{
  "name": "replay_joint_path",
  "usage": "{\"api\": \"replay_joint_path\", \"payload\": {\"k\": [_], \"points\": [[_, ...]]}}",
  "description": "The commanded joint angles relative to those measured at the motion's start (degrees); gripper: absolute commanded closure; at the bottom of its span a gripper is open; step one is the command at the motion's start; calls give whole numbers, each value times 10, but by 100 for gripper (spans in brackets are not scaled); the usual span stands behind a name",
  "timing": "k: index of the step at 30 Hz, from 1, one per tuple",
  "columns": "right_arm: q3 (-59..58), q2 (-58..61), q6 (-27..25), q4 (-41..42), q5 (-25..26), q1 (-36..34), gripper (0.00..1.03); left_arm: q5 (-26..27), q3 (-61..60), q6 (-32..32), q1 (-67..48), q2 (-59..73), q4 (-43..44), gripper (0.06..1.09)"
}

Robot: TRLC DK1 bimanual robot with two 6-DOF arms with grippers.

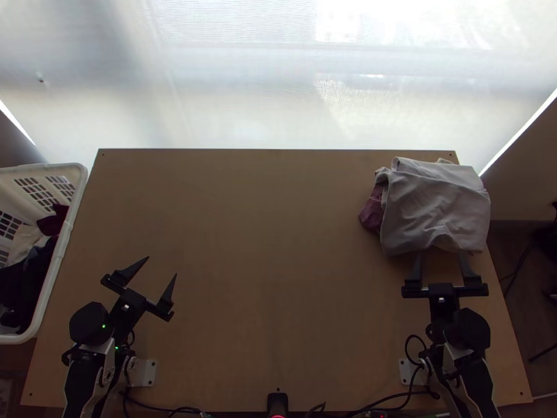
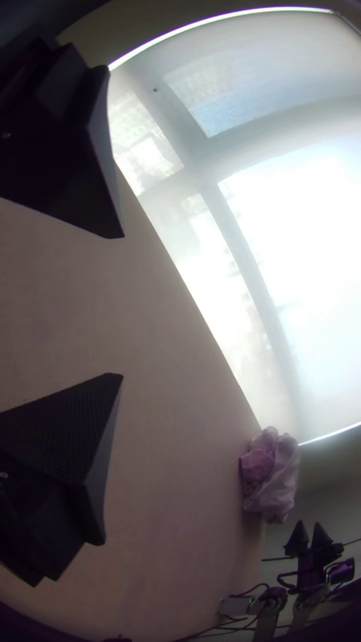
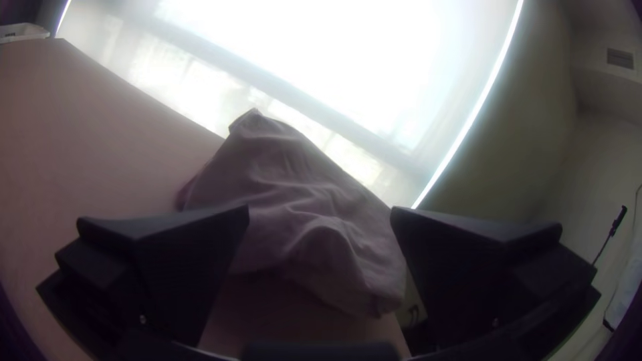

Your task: Fold the t-shirt

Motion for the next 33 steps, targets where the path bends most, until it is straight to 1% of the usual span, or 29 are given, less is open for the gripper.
{"api": "replay_joint_path", "payload": {"k": [1,33], "points": [[0,-4,4,-11,-11,-7,4,2,0,1,3,0,-1,10],[0,-4,5,-11,-12,-7,4,6,0,2,11,-3,-1,10]]}}
